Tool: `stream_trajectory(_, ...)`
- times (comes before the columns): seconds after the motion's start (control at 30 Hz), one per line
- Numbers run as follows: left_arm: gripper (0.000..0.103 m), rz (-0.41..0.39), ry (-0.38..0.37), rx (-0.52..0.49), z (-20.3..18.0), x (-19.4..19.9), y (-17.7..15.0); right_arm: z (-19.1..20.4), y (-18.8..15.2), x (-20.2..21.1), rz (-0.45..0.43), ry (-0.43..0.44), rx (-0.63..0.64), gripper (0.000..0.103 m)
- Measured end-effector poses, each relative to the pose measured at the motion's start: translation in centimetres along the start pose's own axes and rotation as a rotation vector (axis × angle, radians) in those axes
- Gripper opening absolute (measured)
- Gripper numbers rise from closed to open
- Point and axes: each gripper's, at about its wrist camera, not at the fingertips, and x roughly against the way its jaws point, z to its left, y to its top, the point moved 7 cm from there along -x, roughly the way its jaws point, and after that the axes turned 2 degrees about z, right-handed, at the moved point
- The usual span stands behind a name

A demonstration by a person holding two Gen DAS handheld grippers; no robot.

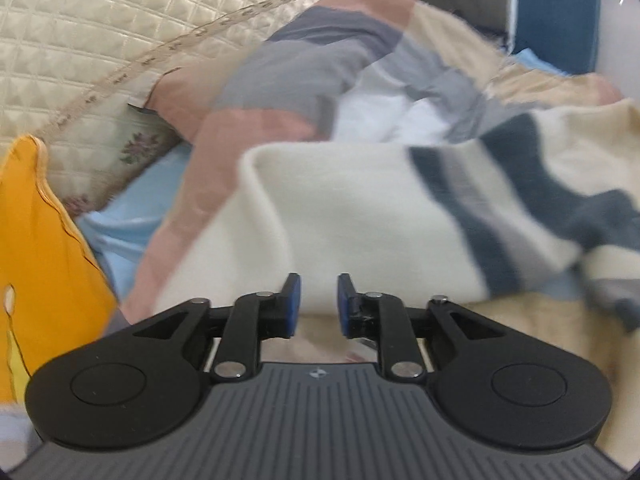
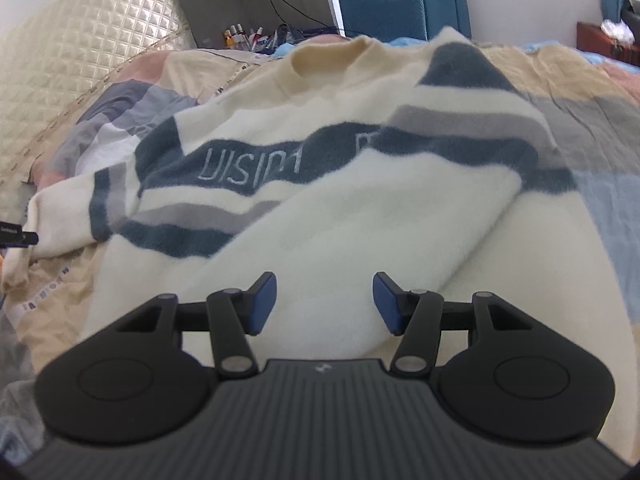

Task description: Fold large clothes

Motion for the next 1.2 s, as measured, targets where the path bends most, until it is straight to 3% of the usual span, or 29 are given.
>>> stream_trajectory(0.07, 0.037, 0.005, 0.012, 0.022, 0.7, -0.9, 0.1, 0.2, 0.2, -0.2, -0.006, 0.006, 0.009, 0.056)
stream_trajectory(0.3, 0.038, 0.002, 0.169, -0.022, 0.5, -3.9, 0.1, -0.4, 0.7, -1.6, 0.014, 0.016, -0.038, 0.056)
stream_trajectory(0.33, 0.035, 0.000, 0.197, -0.020, 0.7, -4.0, 0.2, -0.6, 0.8, -1.7, 0.014, 0.020, -0.050, 0.056)
stream_trajectory(0.4, 0.015, 0.013, 0.222, -0.022, 1.1, -4.2, 0.3, -0.9, 0.9, -1.7, 0.008, 0.023, -0.070, 0.056)
stream_trajectory(0.43, 0.010, 0.022, 0.233, -0.028, 1.3, -4.2, 0.4, -1.1, 1.1, -1.7, 0.003, 0.022, -0.076, 0.056)
stream_trajectory(0.6, 0.006, -0.005, 0.208, -0.060, 0.9, -0.1, 2.3, -1.6, 1.8, -1.1, -0.028, 0.024, -0.085, 0.056)
stream_trajectory(0.9, 0.006, -0.133, -0.017, -0.087, -3.5, 16.6, 7.3, -3.0, 1.3, 1.8, -0.067, 0.044, -0.111, 0.056)
stream_trajectory(1.07, 0.006, -0.202, -0.128, -0.165, -9.8, 25.1, 8.0, -4.7, 0.9, 4.6, -0.112, 0.066, -0.148, 0.056)
stream_trajectory(1.2, 0.006, -0.185, -0.273, -0.208, -16.2, 29.9, 6.4, -5.1, 0.9, 8.2, -0.191, 0.058, -0.103, 0.057)
